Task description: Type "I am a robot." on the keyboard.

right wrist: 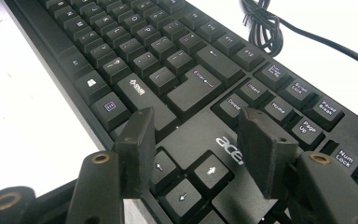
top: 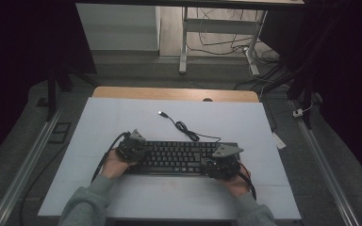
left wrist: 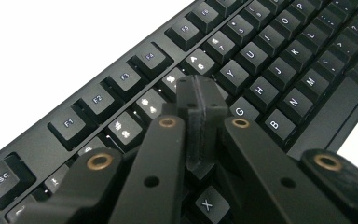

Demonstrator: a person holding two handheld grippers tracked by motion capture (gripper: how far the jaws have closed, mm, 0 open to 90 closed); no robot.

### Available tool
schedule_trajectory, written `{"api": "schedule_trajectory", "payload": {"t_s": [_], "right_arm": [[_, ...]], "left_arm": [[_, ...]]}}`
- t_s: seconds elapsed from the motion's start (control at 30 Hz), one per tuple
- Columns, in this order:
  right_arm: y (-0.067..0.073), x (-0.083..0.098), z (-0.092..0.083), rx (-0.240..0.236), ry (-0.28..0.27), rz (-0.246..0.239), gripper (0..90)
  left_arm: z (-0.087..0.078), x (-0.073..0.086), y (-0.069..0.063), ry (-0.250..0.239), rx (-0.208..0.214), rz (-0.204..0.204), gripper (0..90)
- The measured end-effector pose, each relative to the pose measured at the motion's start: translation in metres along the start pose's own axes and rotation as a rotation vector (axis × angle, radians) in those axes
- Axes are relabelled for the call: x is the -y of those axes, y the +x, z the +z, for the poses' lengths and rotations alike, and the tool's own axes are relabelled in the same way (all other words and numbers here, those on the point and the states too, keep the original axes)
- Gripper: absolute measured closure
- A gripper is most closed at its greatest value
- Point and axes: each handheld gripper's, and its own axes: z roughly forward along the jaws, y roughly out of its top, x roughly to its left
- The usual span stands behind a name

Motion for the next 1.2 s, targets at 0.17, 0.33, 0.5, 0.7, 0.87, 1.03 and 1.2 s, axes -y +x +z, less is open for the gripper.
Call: {"api": "schedule_trajectory", "payload": {"t_s": [0.17,0.33,0.5,0.7,0.87,1.03,1.2], "right_arm": [[0.0,0.0,0.0,0.0,0.001,0.0,46.9],[0.0,0.0,0.0,0.002,0.001,-0.001,46.9],[0.0,0.0,0.0,0.001,-0.003,-0.004,46.8],[-0.001,0.0,-0.001,0.001,-0.007,0.0,46.8],[-0.001,0.0,-0.002,0.003,-0.008,0.0,46.8],[0.0,0.0,-0.002,0.002,-0.009,0.002,46.9],[0.0,0.0,-0.002,0.0,-0.014,-0.002,46.8]], "left_arm": [[0.001,0.001,0.0,0.003,-0.002,-0.003,88.4],[0.003,0.001,-0.003,0.006,-0.021,0.009,88.5],[-0.005,0.0,-0.006,-0.038,-0.032,0.023,88.5],[-0.019,0.001,-0.002,-0.103,0.005,-0.024,79.6],[-0.027,0.002,-0.003,-0.114,-0.013,-0.036,57.3],[-0.036,0.005,-0.006,-0.117,-0.031,-0.052,41.3],[-0.042,0.01,-0.009,-0.116,-0.025,-0.066,35.2]]}}
